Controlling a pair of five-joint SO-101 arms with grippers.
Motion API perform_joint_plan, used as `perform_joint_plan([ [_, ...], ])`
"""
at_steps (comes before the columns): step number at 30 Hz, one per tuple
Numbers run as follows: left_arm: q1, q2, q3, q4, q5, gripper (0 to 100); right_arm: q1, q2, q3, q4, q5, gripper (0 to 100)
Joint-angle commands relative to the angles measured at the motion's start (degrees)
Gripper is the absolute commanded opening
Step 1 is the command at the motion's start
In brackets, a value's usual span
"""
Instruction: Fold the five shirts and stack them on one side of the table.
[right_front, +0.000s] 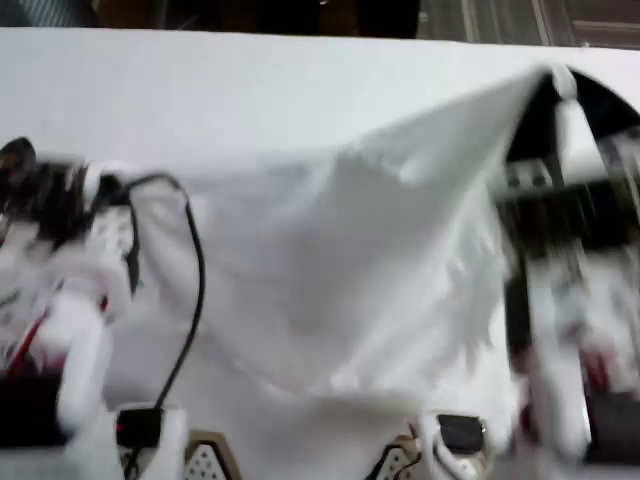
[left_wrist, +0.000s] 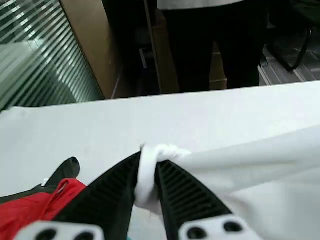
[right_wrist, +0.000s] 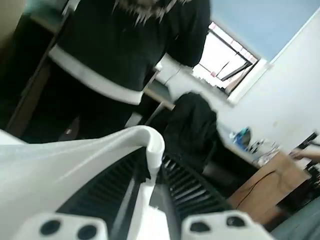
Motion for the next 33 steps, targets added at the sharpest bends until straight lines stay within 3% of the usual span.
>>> perform_joint_plan([
  [1,-0.3,8.3,0.7,-7.9,-0.4,3,-0.4,6.2,5.3,-8.5,-0.6,2.0],
  [7,1.8,29.3,-8.6,-12.7,-0.5,3,0.0,16.2,10.1,-18.7,-0.2,2.0],
  [16,2.1,60.3,-38.3,-8.8,-2.8,3,0.0,31.3,9.9,-34.1,-0.1,2.0],
  [23,3.3,79.4,-55.4,-2.5,-5.0,3,0.0,40.9,9.9,-35.7,-0.1,2.0],
  [33,3.3,98.3,-72.6,-2.5,-5.3,3,0.0,53.5,9.8,-41.1,-0.2,2.0],
])
